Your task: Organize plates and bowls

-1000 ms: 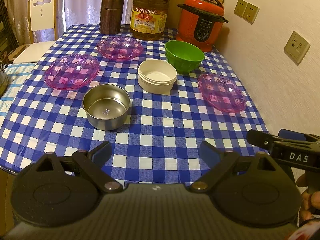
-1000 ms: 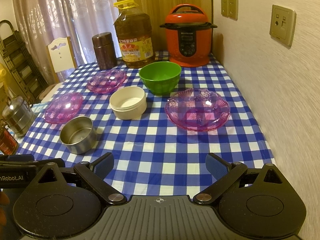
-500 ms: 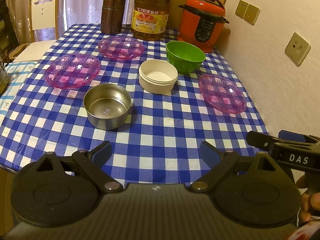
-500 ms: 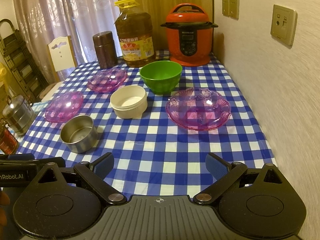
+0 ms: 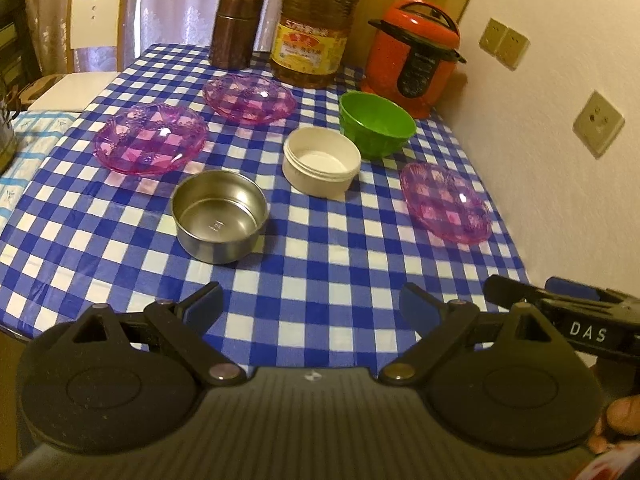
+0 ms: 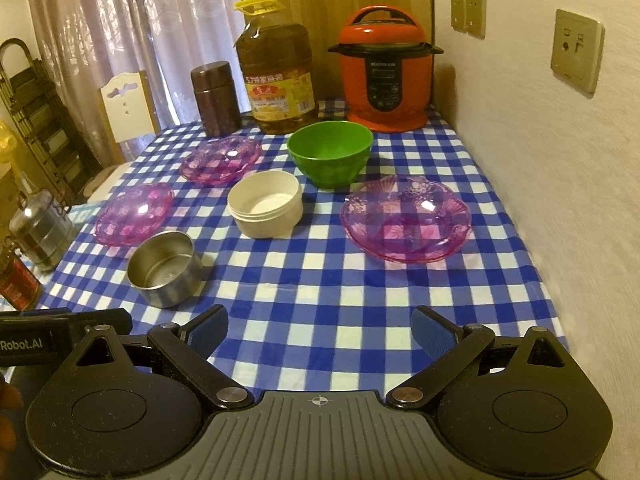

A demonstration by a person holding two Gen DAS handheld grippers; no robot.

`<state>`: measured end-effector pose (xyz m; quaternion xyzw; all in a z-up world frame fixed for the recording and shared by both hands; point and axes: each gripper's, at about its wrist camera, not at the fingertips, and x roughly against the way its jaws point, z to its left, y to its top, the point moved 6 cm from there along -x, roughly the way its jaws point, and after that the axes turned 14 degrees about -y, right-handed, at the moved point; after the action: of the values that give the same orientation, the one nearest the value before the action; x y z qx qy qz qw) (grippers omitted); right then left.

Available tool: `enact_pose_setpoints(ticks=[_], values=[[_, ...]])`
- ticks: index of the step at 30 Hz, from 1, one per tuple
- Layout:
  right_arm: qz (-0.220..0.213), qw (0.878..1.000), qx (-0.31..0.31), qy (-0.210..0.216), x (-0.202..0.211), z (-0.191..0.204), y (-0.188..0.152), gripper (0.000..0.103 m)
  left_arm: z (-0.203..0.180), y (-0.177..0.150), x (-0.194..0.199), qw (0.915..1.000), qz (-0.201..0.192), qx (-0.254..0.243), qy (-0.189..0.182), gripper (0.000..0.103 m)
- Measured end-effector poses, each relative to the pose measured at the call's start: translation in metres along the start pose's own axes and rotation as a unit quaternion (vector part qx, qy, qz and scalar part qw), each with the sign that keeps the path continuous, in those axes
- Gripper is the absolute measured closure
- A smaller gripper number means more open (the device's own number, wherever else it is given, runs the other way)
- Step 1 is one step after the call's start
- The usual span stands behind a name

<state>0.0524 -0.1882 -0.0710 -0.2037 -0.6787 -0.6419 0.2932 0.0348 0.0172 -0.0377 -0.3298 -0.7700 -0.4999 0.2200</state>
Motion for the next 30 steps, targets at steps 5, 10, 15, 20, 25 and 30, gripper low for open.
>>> enact_pose_setpoints(ticks=[5, 10, 15, 20, 25, 30], values=[[-0.004, 0.999, -0.008, 0.035, -0.008, 0.016, 0.017, 0.005, 0.029, 0.022, 0.008, 0.9995, -0.022, 0.022, 0.011, 0.010], [-0.007, 0.997, -0.015, 0.074, -0.023, 0.045, 0.044, 0.005, 0.070, 0.053, 0.017, 0.9978, -0.048, 0.033, 0.030, 0.010], [-0.011, 0.994, -0.010, 0.111, -0.047, 0.086, 0.073, 0.005, 0.120, 0.082, 0.018, 0.9960, -0.058, 0.024, 0.064, 0.010], [0.000, 0.992, -0.003, 0.126, -0.086, 0.125, 0.094, 0.005, 0.166, 0.101, 0.005, 0.9950, -0.046, 0.023, 0.086, 0.011], [0.026, 0.989, 0.003, 0.146, -0.123, 0.163, 0.105, 0.007, 0.206, 0.110, -0.011, 0.9945, -0.032, 0.037, 0.092, 0.014], [0.048, 0.986, 0.017, 0.159, -0.155, 0.197, 0.111, 0.023, 0.241, 0.113, -0.025, 0.9934, -0.022, 0.049, 0.101, 0.014]])
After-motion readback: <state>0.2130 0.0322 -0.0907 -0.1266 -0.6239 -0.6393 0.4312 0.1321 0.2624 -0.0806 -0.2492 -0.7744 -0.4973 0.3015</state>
